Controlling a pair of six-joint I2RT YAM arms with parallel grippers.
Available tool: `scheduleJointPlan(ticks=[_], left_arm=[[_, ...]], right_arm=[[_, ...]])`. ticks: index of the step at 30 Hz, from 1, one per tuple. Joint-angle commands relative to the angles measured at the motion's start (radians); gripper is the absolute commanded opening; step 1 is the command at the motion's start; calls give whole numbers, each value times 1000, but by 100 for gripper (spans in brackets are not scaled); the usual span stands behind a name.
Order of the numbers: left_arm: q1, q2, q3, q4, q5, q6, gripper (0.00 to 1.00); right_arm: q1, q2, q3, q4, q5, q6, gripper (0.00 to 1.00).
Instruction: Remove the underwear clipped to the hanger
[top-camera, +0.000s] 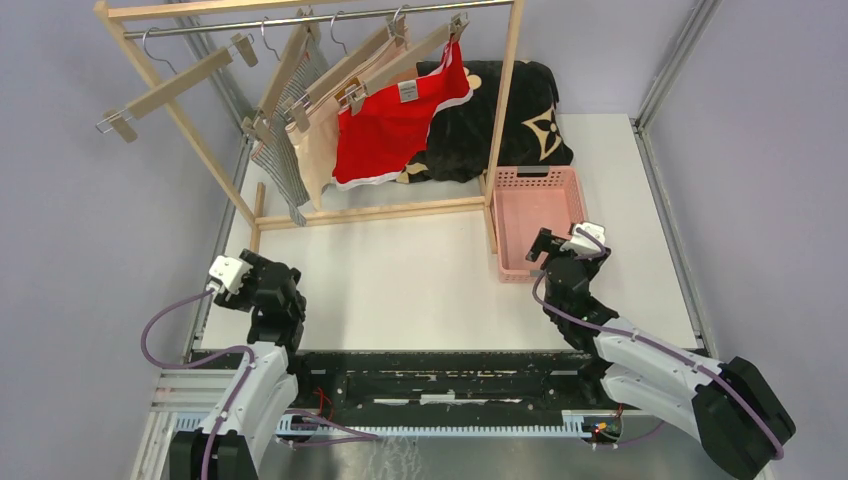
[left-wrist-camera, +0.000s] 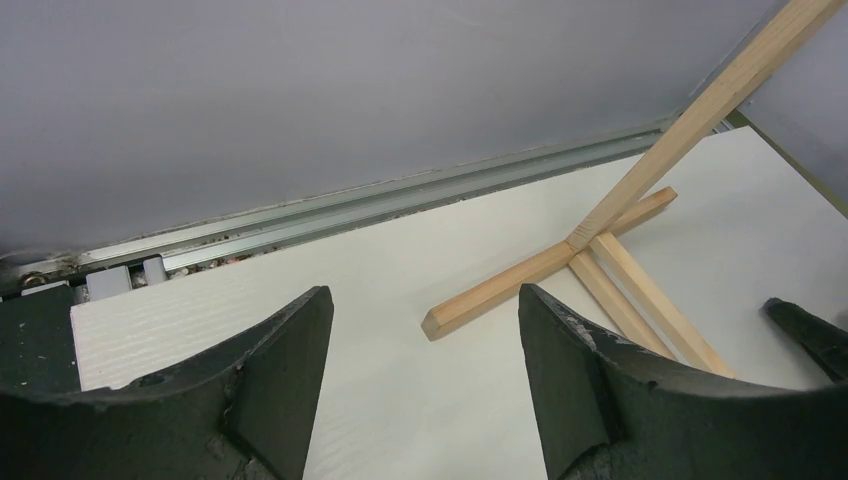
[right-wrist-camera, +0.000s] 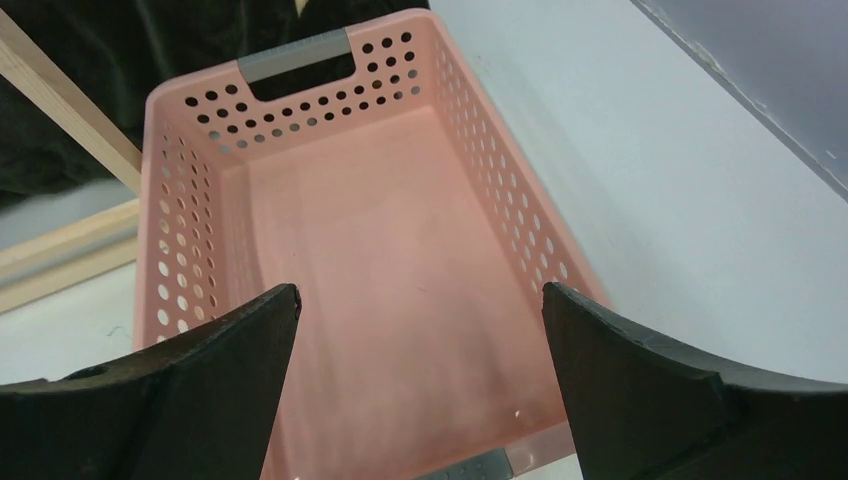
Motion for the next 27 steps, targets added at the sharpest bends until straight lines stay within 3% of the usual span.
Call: scheduleJointPlan(ticks=[1, 14, 18, 20, 27], left_arm=[[0, 0, 14, 14, -43, -51, 75], [-1, -4, 27, 24, -13, -6, 72], [-2, -16, 13, 169, 138, 147, 69], [-4, -30, 18, 225, 231, 213, 75], [-7, -73, 186, 139, 305, 293, 80]], right_arm=[[2, 41, 41, 7, 11, 1, 100], [3, 49, 19, 73, -86, -45, 100], [3, 40, 19, 61, -106, -56, 100], [2, 40, 30, 40, -109, -57, 100], [2, 69, 53, 36, -180, -72, 100]])
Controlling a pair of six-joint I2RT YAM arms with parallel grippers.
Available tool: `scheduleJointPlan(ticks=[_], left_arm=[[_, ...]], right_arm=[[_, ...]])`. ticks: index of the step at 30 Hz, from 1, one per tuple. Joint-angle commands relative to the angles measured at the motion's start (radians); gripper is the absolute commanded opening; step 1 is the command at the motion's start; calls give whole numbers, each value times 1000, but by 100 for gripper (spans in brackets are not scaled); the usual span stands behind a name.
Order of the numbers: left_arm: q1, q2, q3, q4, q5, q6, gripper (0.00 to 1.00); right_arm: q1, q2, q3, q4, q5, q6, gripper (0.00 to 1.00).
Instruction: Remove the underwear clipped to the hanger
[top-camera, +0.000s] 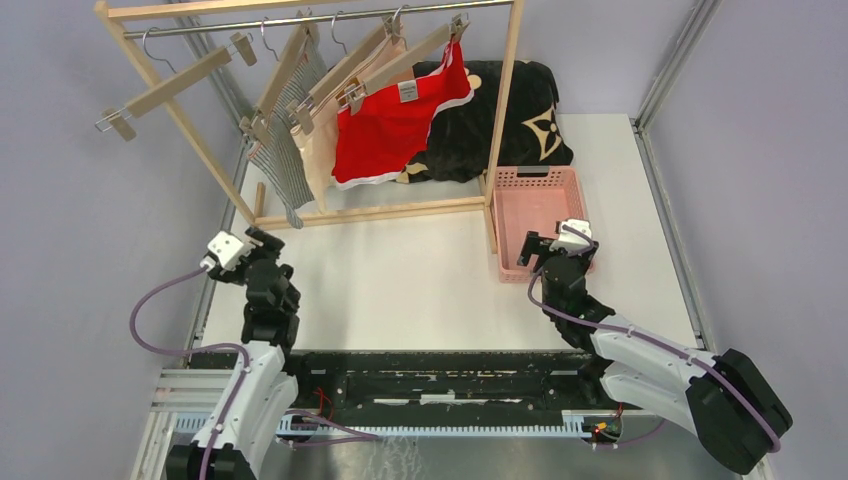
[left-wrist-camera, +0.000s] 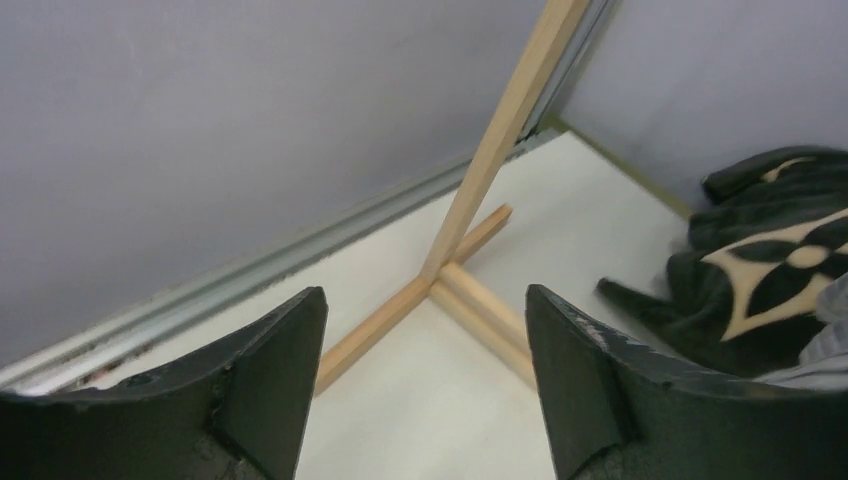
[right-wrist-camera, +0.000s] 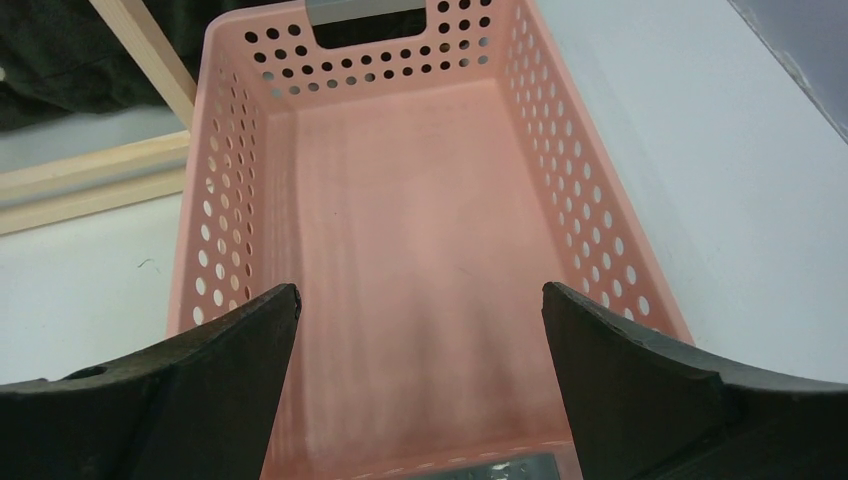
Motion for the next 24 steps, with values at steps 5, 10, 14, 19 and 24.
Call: scheduleJointPlan(ticks=[5, 10, 14, 19, 24], left_arm=[[-3, -19, 298, -33, 86, 103, 95], [-3, -19, 554, -227, 225, 97, 99], [-2, 3, 773, -409, 364, 90, 99], [-3, 131, 1096, -625, 527, 107, 99], [-3, 319, 1377, -802, 546, 168, 99]], right_arm=[[2, 33, 68, 13, -81, -21, 100], [2, 28, 62, 18, -82, -26, 100], [3, 35, 56, 44, -85, -30, 100], [3, 63, 70, 47, -120, -33, 100], [3, 58, 63, 55, -148, -28, 100]])
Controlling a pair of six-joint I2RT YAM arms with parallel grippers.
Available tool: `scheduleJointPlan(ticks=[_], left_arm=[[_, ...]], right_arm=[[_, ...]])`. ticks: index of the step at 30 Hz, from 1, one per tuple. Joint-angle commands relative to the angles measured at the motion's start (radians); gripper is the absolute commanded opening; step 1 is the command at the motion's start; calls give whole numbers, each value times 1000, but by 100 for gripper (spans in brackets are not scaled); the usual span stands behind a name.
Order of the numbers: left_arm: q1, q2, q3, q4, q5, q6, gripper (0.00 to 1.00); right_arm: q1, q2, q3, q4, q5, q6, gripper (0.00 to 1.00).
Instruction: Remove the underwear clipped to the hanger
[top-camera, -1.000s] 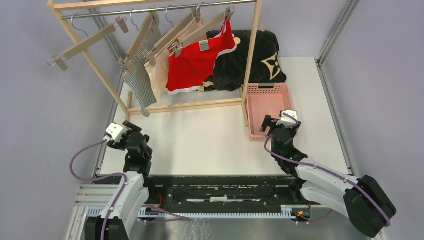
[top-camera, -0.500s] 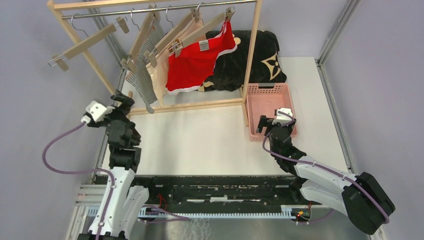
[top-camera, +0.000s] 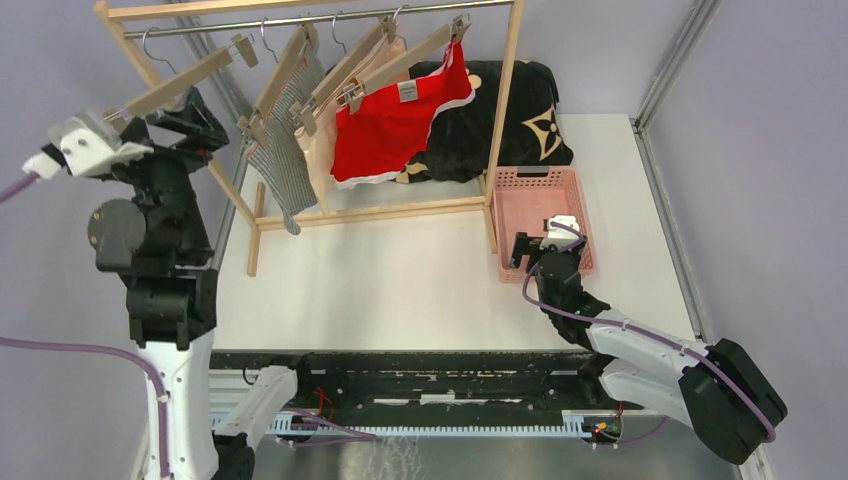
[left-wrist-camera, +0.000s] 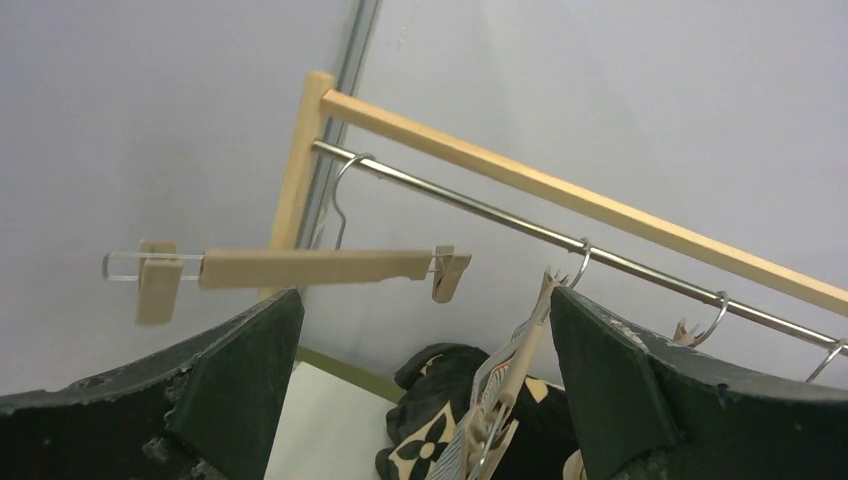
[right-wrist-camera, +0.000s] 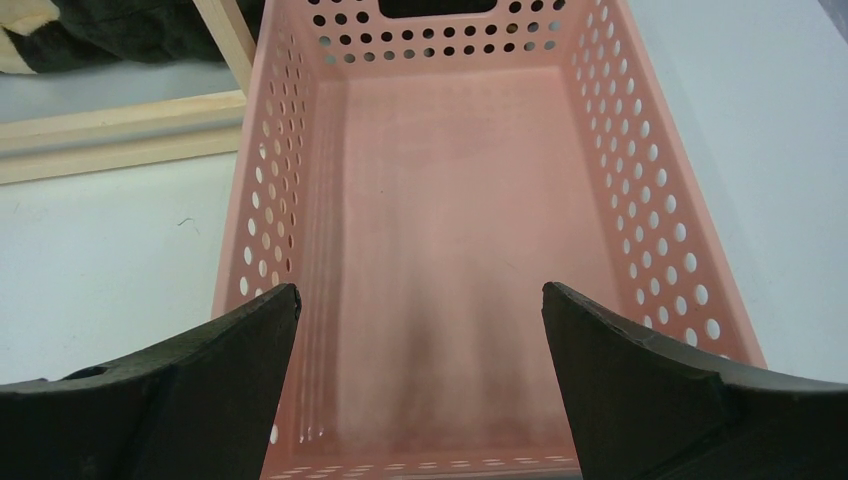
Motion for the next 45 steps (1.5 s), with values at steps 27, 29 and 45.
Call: scheduleJointPlan(ticks=[27, 29, 45], left_arm=[[-1, 526, 624, -523, 266, 227, 78], [-2, 517, 619, -522, 299, 221, 78], [-1, 476, 525, -511, 381, 189, 59]], right_arm=[[3, -36, -10, 133, -107, -23, 100], [3, -35, -10, 133, -109, -24, 100], [3, -57, -21, 137, -117, -20, 100]])
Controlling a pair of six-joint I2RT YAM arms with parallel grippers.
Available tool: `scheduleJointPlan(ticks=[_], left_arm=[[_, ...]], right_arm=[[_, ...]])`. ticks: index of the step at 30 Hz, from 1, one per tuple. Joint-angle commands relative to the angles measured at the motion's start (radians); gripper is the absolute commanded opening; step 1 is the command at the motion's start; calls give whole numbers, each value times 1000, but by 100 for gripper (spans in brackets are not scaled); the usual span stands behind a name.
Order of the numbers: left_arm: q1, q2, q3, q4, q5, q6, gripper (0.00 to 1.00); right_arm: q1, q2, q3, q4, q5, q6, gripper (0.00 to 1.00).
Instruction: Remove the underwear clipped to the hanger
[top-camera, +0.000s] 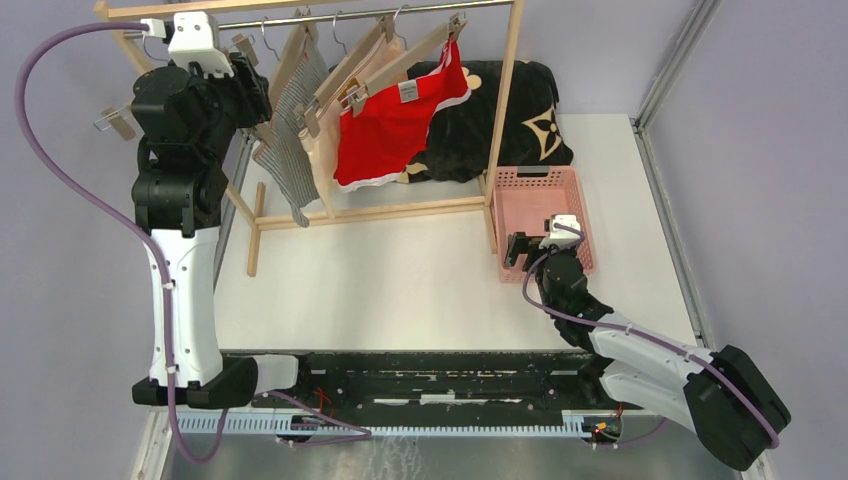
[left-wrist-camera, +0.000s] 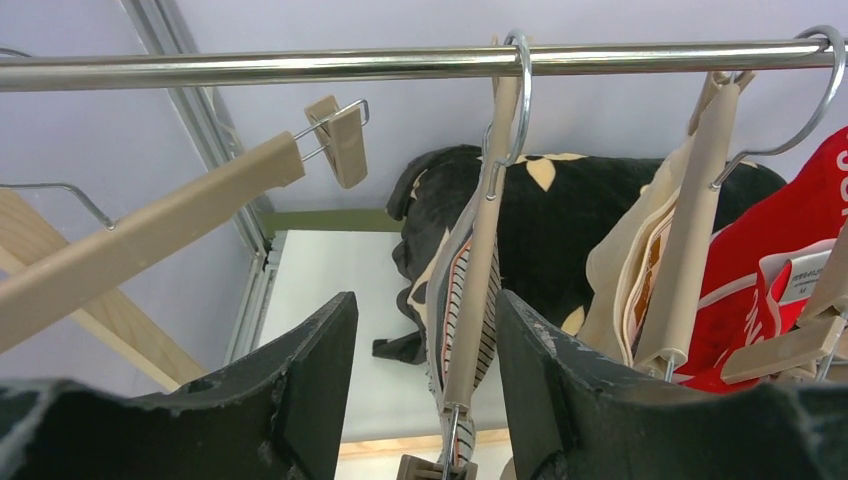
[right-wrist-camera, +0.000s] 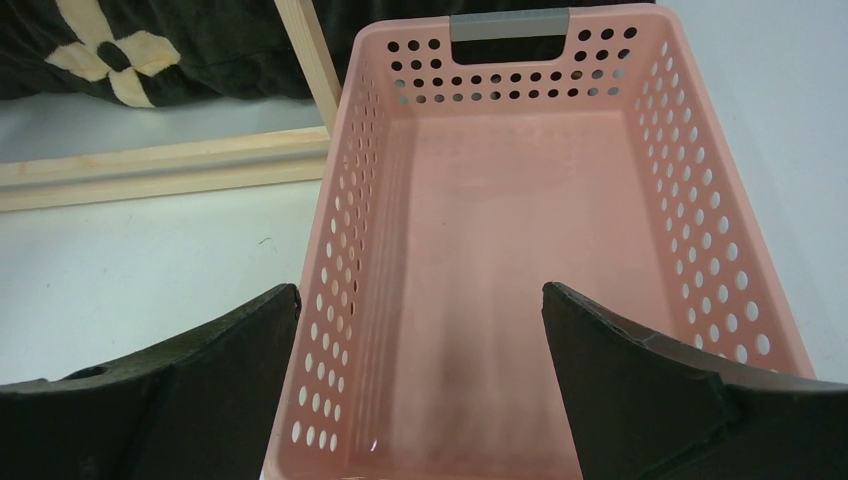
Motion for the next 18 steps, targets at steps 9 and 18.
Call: scheduleJointPlan(ticks=[9, 18], left_arm=[[-2, 36, 4, 22, 86, 2, 57], [-3, 61, 4, 21, 91, 2, 46]], right_arm=[[3, -34, -12, 52, -2, -10, 100], [2, -34, -16, 60, 4, -10, 100]])
